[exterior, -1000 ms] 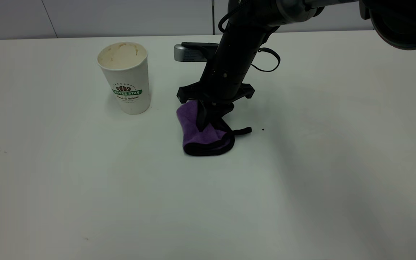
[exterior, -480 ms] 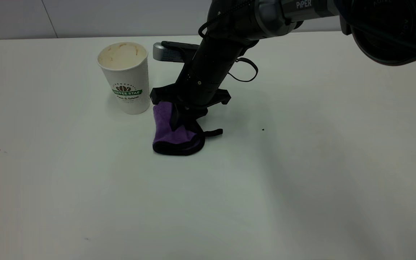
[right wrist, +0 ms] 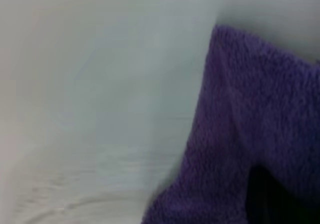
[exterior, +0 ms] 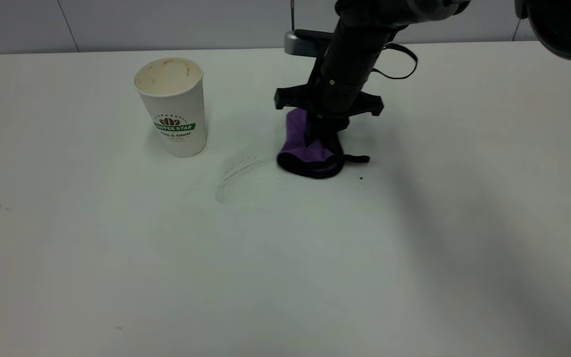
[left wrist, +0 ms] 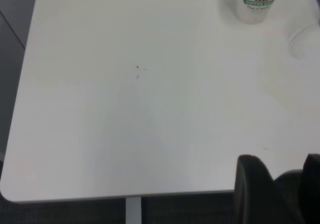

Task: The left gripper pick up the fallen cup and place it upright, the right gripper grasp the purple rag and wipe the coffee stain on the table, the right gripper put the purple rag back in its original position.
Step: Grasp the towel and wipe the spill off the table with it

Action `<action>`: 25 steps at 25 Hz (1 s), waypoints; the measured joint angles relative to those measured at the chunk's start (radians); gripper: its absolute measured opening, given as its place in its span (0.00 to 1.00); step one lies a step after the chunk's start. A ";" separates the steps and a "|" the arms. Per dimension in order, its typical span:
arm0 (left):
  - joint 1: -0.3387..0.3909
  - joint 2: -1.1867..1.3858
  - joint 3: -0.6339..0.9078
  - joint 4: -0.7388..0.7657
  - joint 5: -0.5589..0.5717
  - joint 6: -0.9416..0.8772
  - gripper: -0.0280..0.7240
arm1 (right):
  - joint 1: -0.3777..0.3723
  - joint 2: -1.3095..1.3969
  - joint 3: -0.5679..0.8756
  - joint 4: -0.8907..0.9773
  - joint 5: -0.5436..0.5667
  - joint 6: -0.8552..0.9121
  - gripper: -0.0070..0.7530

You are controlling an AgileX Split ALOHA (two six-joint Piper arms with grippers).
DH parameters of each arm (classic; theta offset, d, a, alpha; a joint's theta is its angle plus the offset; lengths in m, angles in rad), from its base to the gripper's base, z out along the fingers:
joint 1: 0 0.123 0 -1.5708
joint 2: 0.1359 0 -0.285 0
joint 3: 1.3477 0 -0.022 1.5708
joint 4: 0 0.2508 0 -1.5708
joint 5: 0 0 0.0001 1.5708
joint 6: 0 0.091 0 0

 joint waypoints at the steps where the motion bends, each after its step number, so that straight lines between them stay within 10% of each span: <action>1: 0.000 0.000 0.000 0.000 0.000 0.000 0.38 | -0.008 0.000 -0.011 -0.007 0.030 -0.001 0.08; 25: 0.000 0.000 0.000 0.000 0.000 0.000 0.38 | 0.296 0.030 -0.094 -0.037 0.059 -0.075 0.08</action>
